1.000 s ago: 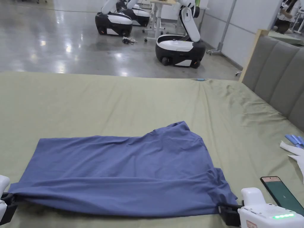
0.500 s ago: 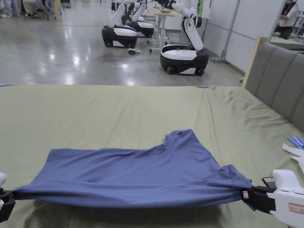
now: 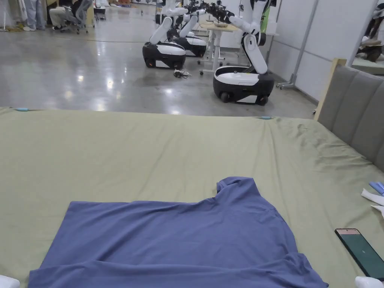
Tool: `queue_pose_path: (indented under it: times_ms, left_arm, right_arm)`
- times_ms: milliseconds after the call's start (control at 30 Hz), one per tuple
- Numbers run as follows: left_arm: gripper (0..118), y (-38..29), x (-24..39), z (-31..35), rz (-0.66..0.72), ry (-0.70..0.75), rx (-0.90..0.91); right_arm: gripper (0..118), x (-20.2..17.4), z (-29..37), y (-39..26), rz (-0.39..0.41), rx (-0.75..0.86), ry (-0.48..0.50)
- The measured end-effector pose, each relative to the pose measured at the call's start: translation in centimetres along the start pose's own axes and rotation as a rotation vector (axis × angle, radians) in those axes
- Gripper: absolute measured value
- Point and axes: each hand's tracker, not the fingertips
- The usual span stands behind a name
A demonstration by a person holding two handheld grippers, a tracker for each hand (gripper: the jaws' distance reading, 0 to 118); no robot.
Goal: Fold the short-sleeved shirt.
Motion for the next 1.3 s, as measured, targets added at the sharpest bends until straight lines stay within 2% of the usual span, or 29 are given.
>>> queue_pose_path:
  times_ms: [33,67,100,133,167,200,233,300,367,400,433,467,500,533,567,600,667,733,867,900,933,967,1000,1033,1067,1133,1167,1300]
  left_arm:
    - [16,-0.3,-0.3,0.0,0.006,-0.013,0.019]
    - [22,-0.7,-0.4,0.3,-0.013,-0.015,0.07]
    - [39,-1.1,-0.4,0.9,-0.06,0.013,0.138]
    - [65,-0.9,0.7,2.3,-0.055,0.007,0.16]
    - [86,-1.2,0.9,3.2,-0.039,-0.01,0.188]
    - [97,-1.4,1.1,4.6,-0.04,0.018,0.251]
    - [97,-1.6,1.5,5.8,-0.042,0.053,0.303]
    - [97,-1.9,2.3,8.0,-0.07,0.085,0.414]
    - [96,-1.9,3.4,9.4,-0.063,0.117,0.488]
    - [92,-1.5,4.0,9.8,-0.054,0.121,0.486]
    - [78,-1.1,4.3,10.0,-0.043,0.121,0.478]
    - [46,-0.5,4.5,9.9,-0.026,0.122,0.477]
    - [11,0.2,4.5,9.3,-0.013,0.103,0.461]
    - [10,0.8,4.6,8.5,-0.001,0.094,0.448]
    - [9,1.4,4.6,7.8,0.002,0.043,0.436]
    - [6,2.4,4.8,6.9,0.0,0.024,0.407]
    - [6,4.6,4.6,4.5,-0.036,0.1,0.361]
    - [6,7.4,3.4,1.9,-0.014,0.067,0.305]
    - [6,14.0,0.5,-3.7,0.024,0.063,0.262]
    - [6,15.5,-0.5,-5.7,-0.005,0.084,0.221]
    - [7,16.8,-1.3,-7.4,-0.031,0.111,0.204]
    - [12,18.3,-2.1,-9.1,-0.074,0.127,0.185]
    - [42,19.6,-2.9,-10.6,-0.1,0.139,0.149]
    - [42,20.7,-3.4,-11.9,-0.102,0.125,0.122]
    - [51,21.6,-4.0,-13.5,-0.121,0.09,0.07]
    - [88,23.2,-4.8,-16.1,-0.109,0.098,0.002]
    - [99,23.8,-5.1,-17.2,-0.118,0.135,0.013]
    - [99,24.9,-6.2,-20.5,-0.056,0.156,-0.029]
  right_arm:
    - [21,0.2,-0.1,-0.3,-0.026,0.021,0.009]
    - [28,0.7,0.3,-0.6,-0.036,0.056,0.028]
    - [46,0.8,0.7,-0.8,-0.045,0.083,0.044]
    - [83,0.8,1.1,-0.8,-0.069,0.085,0.07]
    - [110,0.5,1.8,-0.8,-0.072,0.088,0.067]
    - [117,0.5,3.2,-1.3,-0.059,0.176,0.034]
    - [113,-0.2,4.3,-1.0,-0.016,0.211,-0.011]
    - [118,-2.1,6.2,-0.8,0.08,0.266,-0.03]
    - [113,-5.0,8.0,-0.7,0.149,0.364,-0.053]
    - [94,-6.1,8.5,-0.4,0.168,0.371,-0.025]
    - [59,-7.2,8.9,-0.1,0.185,0.387,-0.036]
    - [23,-8.3,8.4,0.1,0.206,0.407,-0.069]
    - [6,-9.2,8.1,0.6,0.215,0.402,-0.074]
    - [6,-9.7,8.1,1.0,0.215,0.395,-0.041]
    - [5,-10.3,8.0,1.6,0.17,0.373,0.06]
    - [5,-11.1,7.9,2.0,0.143,0.373,0.101]
    - [5,-12.6,7.6,2.4,0.159,0.379,0.096]
    - [5,-12.9,7.2,2.6,0.15,0.38,0.144]
    - [5,-14.3,6.7,3.0,0.169,0.369,0.159]
    - [5,-14.4,6.5,3.0,0.171,0.363,0.161]
    - [5,-14.4,6.3,3.0,0.169,0.355,0.163]
    - [5,-14.3,6.0,3.0,0.158,0.347,0.164]
    - [5,-14.2,5.6,3.0,0.146,0.339,0.161]
    - [5,-14.0,5.3,3.0,0.137,0.33,0.163]
    - [5,-13.9,5.0,3.1,0.131,0.324,0.156]
    - [5,-14.2,4.2,3.4,0.123,0.311,0.133]
    - [5,-14.1,3.7,3.5,0.113,0.294,0.133]
    - [5,-13.3,2.4,3.6,0.09,0.258,0.13]
